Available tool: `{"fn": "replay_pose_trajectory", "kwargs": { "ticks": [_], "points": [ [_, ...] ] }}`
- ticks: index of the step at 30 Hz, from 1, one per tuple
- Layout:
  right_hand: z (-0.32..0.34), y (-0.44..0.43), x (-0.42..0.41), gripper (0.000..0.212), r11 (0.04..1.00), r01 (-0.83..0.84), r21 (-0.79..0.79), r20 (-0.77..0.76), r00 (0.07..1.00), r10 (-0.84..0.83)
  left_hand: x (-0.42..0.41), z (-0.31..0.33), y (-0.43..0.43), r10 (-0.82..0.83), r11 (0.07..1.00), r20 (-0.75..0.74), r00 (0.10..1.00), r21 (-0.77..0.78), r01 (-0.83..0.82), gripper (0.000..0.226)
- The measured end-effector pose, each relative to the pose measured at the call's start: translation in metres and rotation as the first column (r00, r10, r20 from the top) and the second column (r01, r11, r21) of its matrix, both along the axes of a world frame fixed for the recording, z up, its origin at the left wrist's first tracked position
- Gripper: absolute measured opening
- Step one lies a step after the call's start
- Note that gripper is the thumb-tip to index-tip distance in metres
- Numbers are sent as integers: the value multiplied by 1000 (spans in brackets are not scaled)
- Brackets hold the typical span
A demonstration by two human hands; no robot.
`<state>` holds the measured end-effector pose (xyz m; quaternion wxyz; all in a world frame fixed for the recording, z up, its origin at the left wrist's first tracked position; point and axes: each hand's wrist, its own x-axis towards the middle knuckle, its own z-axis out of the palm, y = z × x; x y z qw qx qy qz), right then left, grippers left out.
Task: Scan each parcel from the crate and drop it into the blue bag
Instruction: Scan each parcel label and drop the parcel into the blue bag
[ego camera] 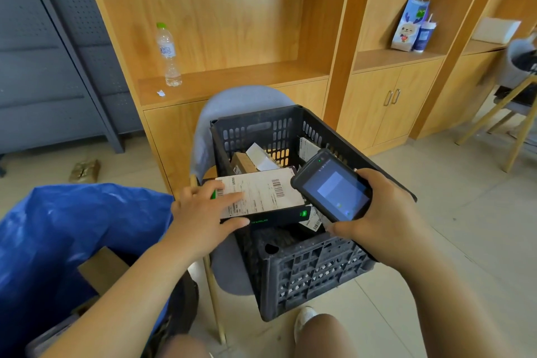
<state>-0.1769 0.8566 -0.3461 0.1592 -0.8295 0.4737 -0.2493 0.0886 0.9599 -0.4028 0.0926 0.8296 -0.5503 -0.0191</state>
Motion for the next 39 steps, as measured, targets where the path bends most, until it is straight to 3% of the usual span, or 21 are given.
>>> {"fn": "replay_pose_trajectory", "kwargs": {
  "ticks": [5,8,10,12,14,15,18,22,24,29,31,36,39],
  "points": [
    [-2,-1,0,98,1000,5,8,-14,1000,-5,-1,-9,-5,3,971,-356,935,-224,-88,35],
    [-4,-1,0,97,1000,4,19,-19,1000,-3,-4,-10,-9,104,898,-507,856,-322,-300,53],
    [-5,0,0,95,1000,0,29,-20,1000,0,-3,-10,-10,188,850,-649,737,-268,-454,75],
    [-5,0,0,92,999,-6,37,-23,1000,7,0,-9,-10,235,795,-827,511,-139,-591,86],
    [-5,1,1,90,999,-6,45,-32,999,7,2,-8,-9,208,770,-957,204,32,-637,73],
    [-5,1,0,89,999,-3,51,-38,999,5,2,-7,-9,196,784,-972,133,73,-617,59],
    [-4,3,0,88,998,9,56,-57,998,-5,1,-8,-6,124,811,-986,111,37,-583,26],
    [-3,5,0,89,999,25,41,-86,996,-21,-1,-3,1,-73,770,-997,-8,-52,-636,24],
    [-3,7,-1,88,999,28,41,-86,996,-24,1,1,8,-160,738,-987,15,-129,-662,26],
    [2,11,-1,78,998,16,55,-112,994,-9,3,9,23,-302,636,-914,270,-404,-658,28],
    [4,13,0,73,998,2,60,-166,986,8,3,9,28,-323,593,-886,334,-464,-658,34],
    [10,18,5,78,997,-19,80,-311,949,43,4,8,38,-345,525,-860,377,-510,-682,38],
    [10,21,7,82,994,-34,102,-325,944,65,4,9,42,-345,501,-857,383,-513,-697,40]
  ]
}}
